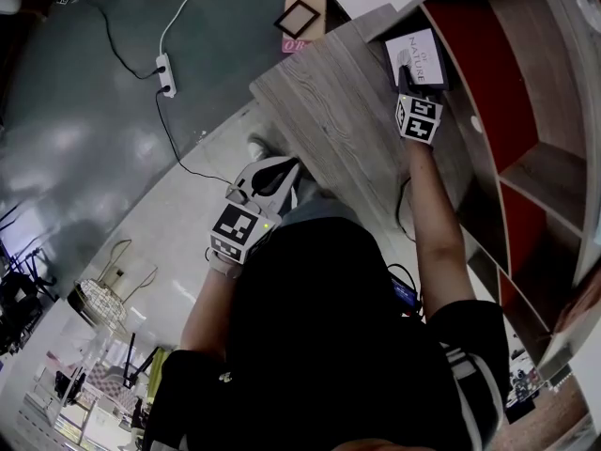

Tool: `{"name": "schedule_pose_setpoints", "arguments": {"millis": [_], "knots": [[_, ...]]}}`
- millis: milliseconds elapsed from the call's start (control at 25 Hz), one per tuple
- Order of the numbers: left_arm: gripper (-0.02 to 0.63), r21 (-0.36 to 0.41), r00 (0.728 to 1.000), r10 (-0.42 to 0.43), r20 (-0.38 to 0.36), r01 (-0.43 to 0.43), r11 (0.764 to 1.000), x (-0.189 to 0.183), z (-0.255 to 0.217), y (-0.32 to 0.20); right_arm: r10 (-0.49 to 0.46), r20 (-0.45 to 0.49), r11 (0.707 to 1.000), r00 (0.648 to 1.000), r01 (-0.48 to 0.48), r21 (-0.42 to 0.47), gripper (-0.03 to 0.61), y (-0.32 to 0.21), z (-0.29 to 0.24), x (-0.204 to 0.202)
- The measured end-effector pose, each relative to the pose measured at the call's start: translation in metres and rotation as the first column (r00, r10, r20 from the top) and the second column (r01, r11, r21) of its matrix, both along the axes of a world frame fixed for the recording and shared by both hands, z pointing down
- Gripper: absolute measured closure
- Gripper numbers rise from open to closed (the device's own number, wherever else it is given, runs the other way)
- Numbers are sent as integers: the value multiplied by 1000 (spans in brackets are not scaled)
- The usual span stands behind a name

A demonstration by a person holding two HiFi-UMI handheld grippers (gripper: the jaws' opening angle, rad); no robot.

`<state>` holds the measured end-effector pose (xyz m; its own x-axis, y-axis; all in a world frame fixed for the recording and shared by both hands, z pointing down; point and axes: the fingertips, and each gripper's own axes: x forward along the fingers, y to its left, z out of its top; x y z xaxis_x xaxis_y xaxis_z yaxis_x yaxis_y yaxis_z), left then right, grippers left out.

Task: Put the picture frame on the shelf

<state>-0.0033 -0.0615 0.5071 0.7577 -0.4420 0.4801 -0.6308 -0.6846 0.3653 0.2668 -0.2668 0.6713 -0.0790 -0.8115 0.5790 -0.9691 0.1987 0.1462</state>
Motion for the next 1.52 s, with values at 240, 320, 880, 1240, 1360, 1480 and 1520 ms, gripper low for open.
{"name": "schedule_pose_setpoints", "arguments": {"millis": [240,320,880,1240,1360,1480,1520], "knots": [[605,-6,1000,0,2,0,1000,0,2,1,11,-13,1000,1000,-11,-13,390,-8,1,7],[604,-8,1000,0,4,0,1000,-1,2,1,32,-16,999,999,-32,-22,373,-10,1,11],[605,-18,1000,3,4,-3,1000,1,5,6,119,-94,989,988,-127,-80,299,-23,1,37],[605,-24,1000,2,1,-2,1000,2,6,8,118,-100,981,988,-131,-143,279,-27,8,47],[604,-22,1000,2,1,-2,1000,2,5,8,105,-117,983,987,-121,-139,272,-28,9,47],[605,-21,1000,1,1,-1,1000,2,4,8,101,-152,974,983,-129,-186,267,-21,15,46],[604,-22,1000,1,1,-1,1000,2,5,8,100,-164,969,981,-133,-206,265,-17,18,46]]}}
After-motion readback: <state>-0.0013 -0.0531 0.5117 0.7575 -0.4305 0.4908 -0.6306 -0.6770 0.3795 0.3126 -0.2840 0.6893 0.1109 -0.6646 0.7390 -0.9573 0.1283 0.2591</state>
